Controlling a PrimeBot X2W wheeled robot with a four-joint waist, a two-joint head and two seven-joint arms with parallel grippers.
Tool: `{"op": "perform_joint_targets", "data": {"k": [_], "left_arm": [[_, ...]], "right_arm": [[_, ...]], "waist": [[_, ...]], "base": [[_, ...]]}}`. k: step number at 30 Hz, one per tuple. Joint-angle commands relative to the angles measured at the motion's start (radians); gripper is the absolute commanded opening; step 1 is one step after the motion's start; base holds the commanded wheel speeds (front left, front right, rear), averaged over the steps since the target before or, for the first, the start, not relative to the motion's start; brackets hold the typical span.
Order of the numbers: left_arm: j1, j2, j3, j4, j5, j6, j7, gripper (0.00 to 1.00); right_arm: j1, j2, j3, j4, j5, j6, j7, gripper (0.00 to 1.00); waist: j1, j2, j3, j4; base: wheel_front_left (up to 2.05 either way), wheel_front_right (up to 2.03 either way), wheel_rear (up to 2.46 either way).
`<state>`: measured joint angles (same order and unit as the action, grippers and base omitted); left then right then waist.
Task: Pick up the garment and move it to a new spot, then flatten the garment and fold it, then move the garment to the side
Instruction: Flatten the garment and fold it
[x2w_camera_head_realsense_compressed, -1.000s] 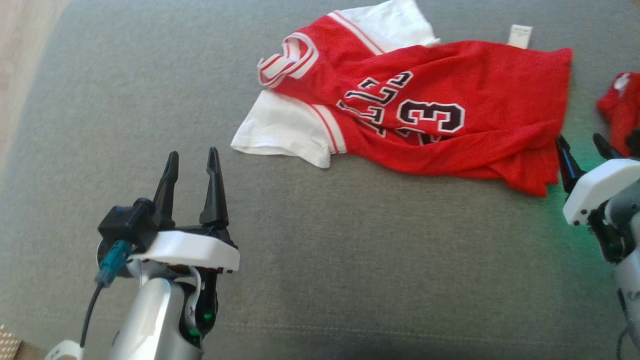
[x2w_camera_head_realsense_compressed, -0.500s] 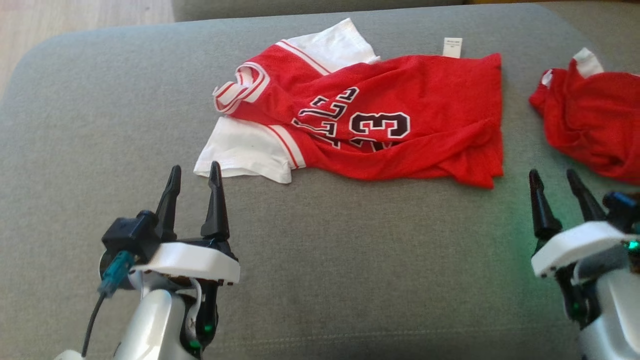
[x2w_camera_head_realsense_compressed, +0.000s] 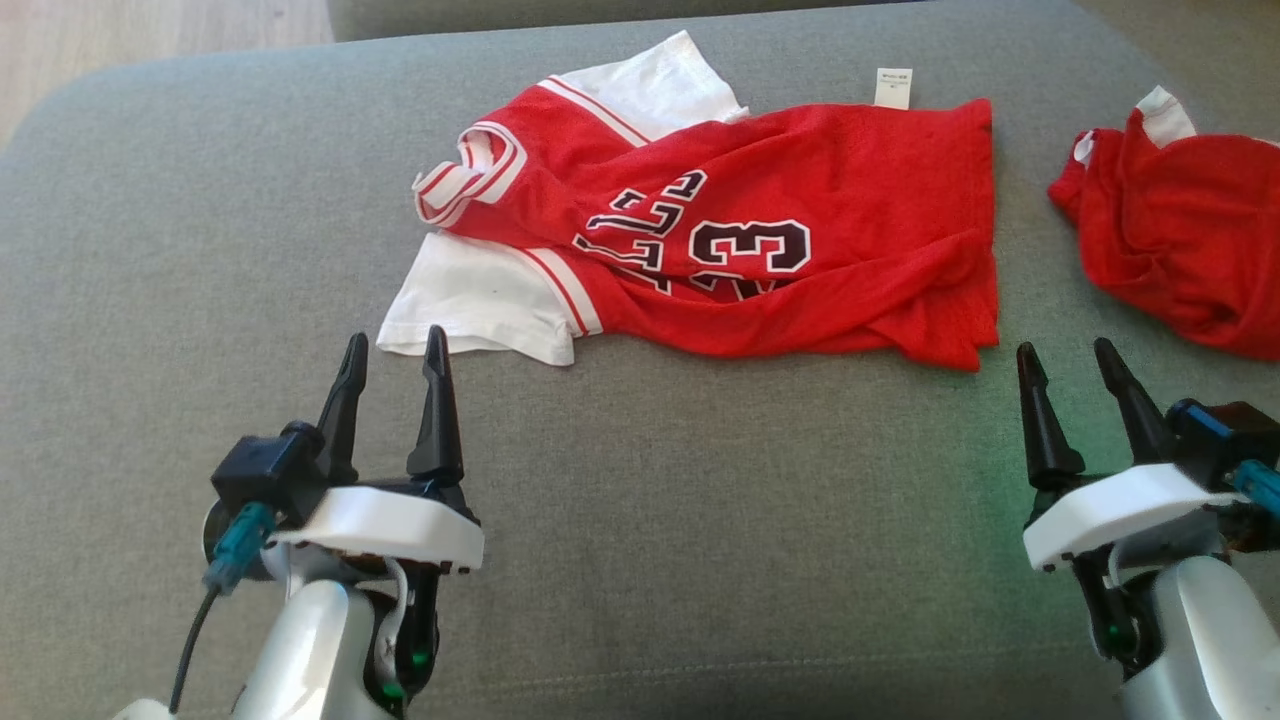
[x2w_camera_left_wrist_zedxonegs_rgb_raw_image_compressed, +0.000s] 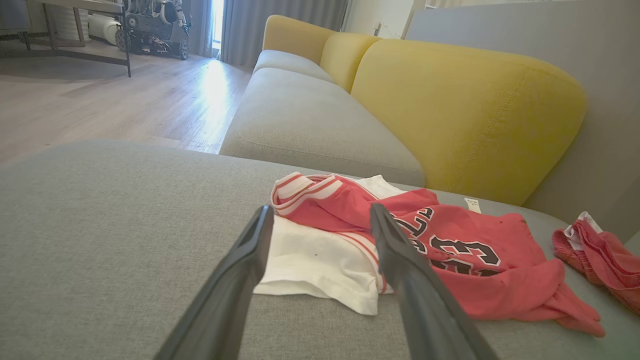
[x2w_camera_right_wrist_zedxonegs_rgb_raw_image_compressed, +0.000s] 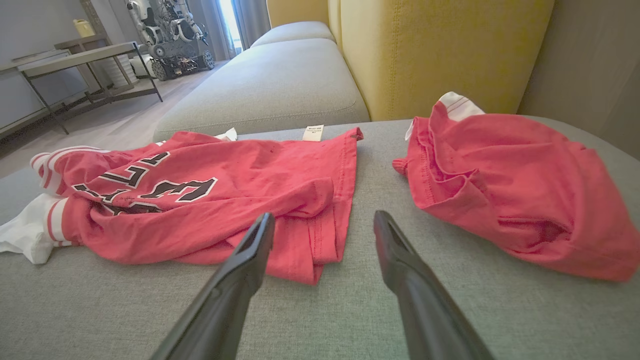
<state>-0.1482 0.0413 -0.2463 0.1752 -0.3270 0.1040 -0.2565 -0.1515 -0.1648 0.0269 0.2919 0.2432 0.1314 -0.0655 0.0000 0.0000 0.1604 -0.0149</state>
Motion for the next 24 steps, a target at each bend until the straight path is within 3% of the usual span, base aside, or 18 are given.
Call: {"op": "perform_joint_targets", "data": {"k": [1, 8, 17, 24], "left_arm": [[-0.032, 0.009, 0.029, -0.025, 0.010, -0.005, -0.005, 1.00], [-0.044, 0.009, 0.012, -0.023, 0.011, -0.007, -0.005, 1.00], [-0.060, 0.009, 0.004, -0.017, 0.016, -0.007, -0.005, 1.00], [-0.066, 0.009, -0.002, -0.019, 0.017, -0.006, -0.005, 1.00]], "right_arm": [[-0.012, 0.003, 0.023, -0.039, -0.003, -0.001, 0.001, 1.00], [-0.056, 0.006, 0.065, 0.015, 0.075, -0.001, 0.052, 1.00], [-0.169, -0.043, 0.120, 0.136, 0.225, -0.001, 0.112, 1.00], [-0.233, -0.090, 0.157, 0.225, 0.240, -0.001, 0.113, 1.00]], "waist": [[0.0000, 0.0000, 0.004, -0.005], [0.0000, 0.0000, 0.027, 0.001], [0.0000, 0.0000, 0.067, 0.054], [0.0000, 0.0000, 0.086, 0.079]], "base": [[0.00, 0.00, 0.00], [0.00, 0.00, 0.00], [0.00, 0.00, 0.00], [0.00, 0.00, 0.00]]}}
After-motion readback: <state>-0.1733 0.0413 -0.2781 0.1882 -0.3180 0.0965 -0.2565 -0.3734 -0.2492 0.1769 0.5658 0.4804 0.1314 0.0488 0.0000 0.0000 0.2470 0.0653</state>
